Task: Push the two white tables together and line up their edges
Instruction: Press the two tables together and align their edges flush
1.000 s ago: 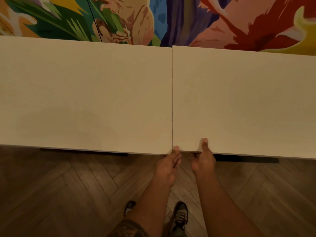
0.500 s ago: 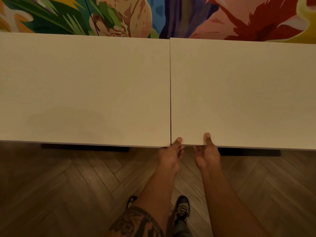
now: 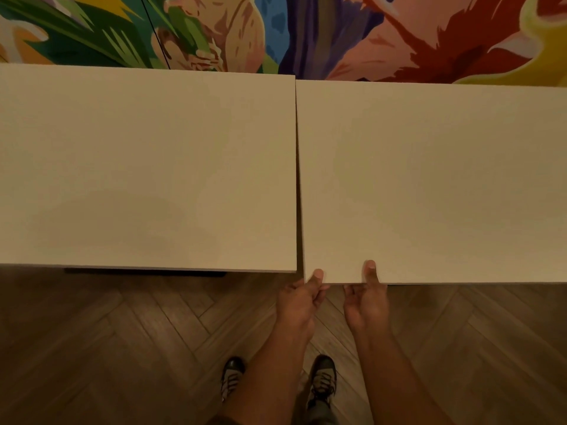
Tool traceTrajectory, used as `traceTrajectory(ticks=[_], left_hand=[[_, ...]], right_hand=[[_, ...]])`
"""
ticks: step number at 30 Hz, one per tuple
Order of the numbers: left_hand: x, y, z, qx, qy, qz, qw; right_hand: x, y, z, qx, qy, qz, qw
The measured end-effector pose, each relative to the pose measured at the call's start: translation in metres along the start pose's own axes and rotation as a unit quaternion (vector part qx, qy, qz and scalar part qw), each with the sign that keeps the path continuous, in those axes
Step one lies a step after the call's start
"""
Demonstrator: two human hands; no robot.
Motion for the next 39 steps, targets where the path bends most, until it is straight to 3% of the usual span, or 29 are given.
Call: traceTrajectory(ticks=[7, 13, 16, 22, 29, 39], left_hand=[[-0.001, -0.002, -0.007, 0.005, 0.021, -0.058, 0.998], [-0.004, 0.002, -0.004, -0.047, 0.042, -0.110, 0.992], [-0.002, 0.005, 0.001, -0.068, 0.032, -0.106, 0.992], [0.001, 0.024, -0.004, -0.021, -0.057, -0.056, 0.997], [0.031, 0.069, 0.009, -0.028, 0.024, -0.078, 0.996], [0.036, 0.068, 0.017, -0.023, 0.000, -0.048, 0.999]], right_hand=[[-0.003, 0.008, -0.001, 0.000, 0.021, -0.003, 1.000], [-0.023, 0.009, -0.003, -0.005, 0.014, 0.006, 1.000], [-0.027, 0.011, -0.002, -0.018, 0.001, -0.003, 1.000], [-0.028, 0.026, -0.006, -0.055, -0.011, 0.002, 0.998], [-0.048, 0.084, -0.035, -0.110, -0.033, -0.060, 0.992], [-0.052, 0.089, -0.031, -0.089, -0.004, -0.120, 0.989]])
Point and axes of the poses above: each hand's wrist, its own z-axis towards the middle knuckle, its own x-axis out of the back of the hand, y = z × x, the point moved 5 cm from there along z, towards the middle knuckle
